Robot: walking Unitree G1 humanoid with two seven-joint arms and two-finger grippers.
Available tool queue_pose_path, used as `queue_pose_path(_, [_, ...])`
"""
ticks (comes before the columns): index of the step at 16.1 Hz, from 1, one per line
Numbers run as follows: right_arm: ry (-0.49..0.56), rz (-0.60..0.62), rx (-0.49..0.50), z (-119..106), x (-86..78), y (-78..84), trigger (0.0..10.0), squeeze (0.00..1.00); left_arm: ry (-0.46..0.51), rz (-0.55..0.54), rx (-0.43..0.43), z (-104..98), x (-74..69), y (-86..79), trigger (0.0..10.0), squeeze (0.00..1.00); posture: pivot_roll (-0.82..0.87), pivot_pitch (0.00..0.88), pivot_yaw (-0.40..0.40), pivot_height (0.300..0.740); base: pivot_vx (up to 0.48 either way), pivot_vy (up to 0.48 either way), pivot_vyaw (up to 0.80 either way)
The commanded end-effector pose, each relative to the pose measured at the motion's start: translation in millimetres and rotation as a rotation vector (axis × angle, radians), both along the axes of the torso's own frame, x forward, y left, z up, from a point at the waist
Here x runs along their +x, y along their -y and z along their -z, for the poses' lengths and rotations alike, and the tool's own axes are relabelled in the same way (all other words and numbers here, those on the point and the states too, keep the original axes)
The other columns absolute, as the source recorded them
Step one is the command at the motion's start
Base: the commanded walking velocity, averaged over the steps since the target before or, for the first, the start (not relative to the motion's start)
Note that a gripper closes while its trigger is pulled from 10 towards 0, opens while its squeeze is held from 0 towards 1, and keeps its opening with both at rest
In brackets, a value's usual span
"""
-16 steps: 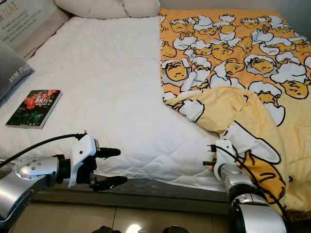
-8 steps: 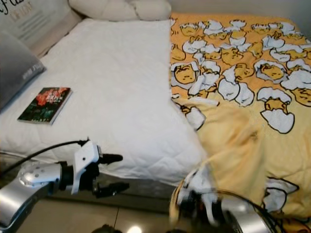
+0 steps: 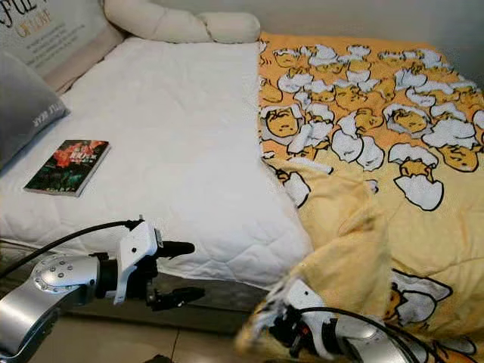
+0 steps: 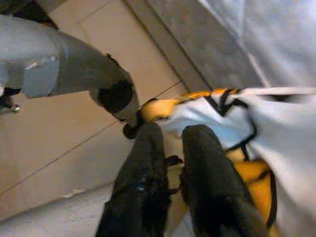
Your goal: Clean up the room
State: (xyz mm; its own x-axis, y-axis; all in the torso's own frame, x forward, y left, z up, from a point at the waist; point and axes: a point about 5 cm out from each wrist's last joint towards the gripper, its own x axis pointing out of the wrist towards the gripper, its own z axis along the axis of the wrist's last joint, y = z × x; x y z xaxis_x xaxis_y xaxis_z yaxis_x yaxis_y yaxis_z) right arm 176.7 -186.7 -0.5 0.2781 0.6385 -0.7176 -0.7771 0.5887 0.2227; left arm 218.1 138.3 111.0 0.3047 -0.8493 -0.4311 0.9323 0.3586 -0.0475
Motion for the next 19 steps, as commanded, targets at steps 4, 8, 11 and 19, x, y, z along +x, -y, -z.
queue_pose_path(4, [0.054,0.14,-0.046,-5.8,15.0,0.2,10.0,1.0,0.014,0.006,0.017,0.1,-1.4,1.1,10.0,0.0,-0.08,0.0,0.006,0.74,0.0,0.0,0.0])
queue_pose_path(8, [0.234,0.451,-0.04,-23.4,61.8,-1.3,10.0,1.0,0.026,-0.007,0.016,-0.2,2.2,2.4,10.0,0.0,-0.08,0.0,0.01,0.74,0.0,0.0,0.0])
queue_pose_path(11, [0.349,0.629,-0.093,-33.3,101.1,-9.3,10.0,1.0,0.028,-0.016,0.016,-0.5,3.7,2.2,10.0,0.0,-0.08,0.0,0.02,0.74,0.0,0.0,0.0])
queue_pose_path(19, [0.523,0.874,-0.426,-48.9,156.9,-14.1,10.0,0.0,0.047,-0.03,-0.009,-3.9,5.3,3.8,10.0,0.0,-0.06,0.03,0.016,0.74,0.0,0.0,0.0])
